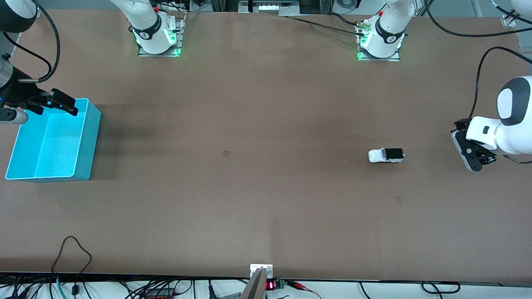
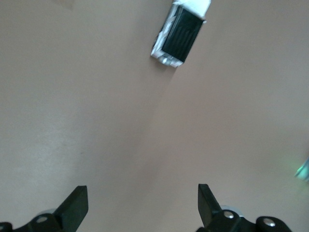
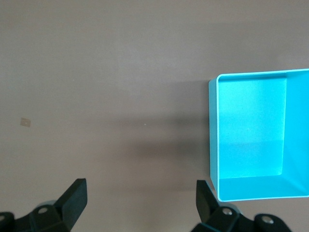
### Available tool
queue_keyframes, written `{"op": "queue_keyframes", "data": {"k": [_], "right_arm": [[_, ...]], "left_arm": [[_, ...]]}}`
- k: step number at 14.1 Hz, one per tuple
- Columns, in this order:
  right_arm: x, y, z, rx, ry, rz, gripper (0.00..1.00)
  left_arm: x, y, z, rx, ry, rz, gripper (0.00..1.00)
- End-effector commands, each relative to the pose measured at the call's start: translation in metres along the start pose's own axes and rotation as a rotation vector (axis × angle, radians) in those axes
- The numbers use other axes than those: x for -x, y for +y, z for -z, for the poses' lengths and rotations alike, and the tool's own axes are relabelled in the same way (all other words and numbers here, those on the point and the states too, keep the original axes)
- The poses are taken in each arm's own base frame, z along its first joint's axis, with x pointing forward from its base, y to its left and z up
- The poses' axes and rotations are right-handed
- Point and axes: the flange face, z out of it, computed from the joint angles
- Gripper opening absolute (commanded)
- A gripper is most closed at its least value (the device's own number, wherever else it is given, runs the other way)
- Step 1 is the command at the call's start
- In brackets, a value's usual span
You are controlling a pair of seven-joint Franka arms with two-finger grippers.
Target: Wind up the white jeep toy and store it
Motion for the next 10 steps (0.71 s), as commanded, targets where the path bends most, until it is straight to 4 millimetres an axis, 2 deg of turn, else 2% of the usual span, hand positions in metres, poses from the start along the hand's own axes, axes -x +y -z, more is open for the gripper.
{"op": "queue_keyframes", "data": {"k": [1, 5, 6, 7, 8, 10], "right_arm": [[0.006, 0.002, 0.003, -0.011, -0.002, 0.011, 1.0], [0.006, 0.001, 0.0, -0.012, -0.002, 0.011, 1.0], [0.006, 0.0, 0.001, -0.014, -0.002, 0.013, 1.0], [0.006, 0.0, 0.0, -0.014, -0.003, 0.013, 1.0], [0.006, -0.001, 0.001, -0.023, -0.002, 0.011, 1.0], [0.007, -0.002, 0.002, -0.026, -0.002, 0.013, 1.0]], "left_arm": [[-0.025, 0.021, 0.044, 0.029, -0.023, 0.172, 1.0], [-0.052, 0.052, 0.087, 0.029, -0.03, 0.441, 1.0], [-0.066, 0.066, 0.098, 0.023, -0.014, 0.486, 1.0], [-0.074, 0.071, 0.099, 0.043, 0.003, 0.529, 1.0], [-0.065, 0.066, 0.102, 0.059, 0.03, 0.599, 1.0], [-0.058, 0.069, 0.118, 0.053, 0.097, 0.72, 1.0]]}}
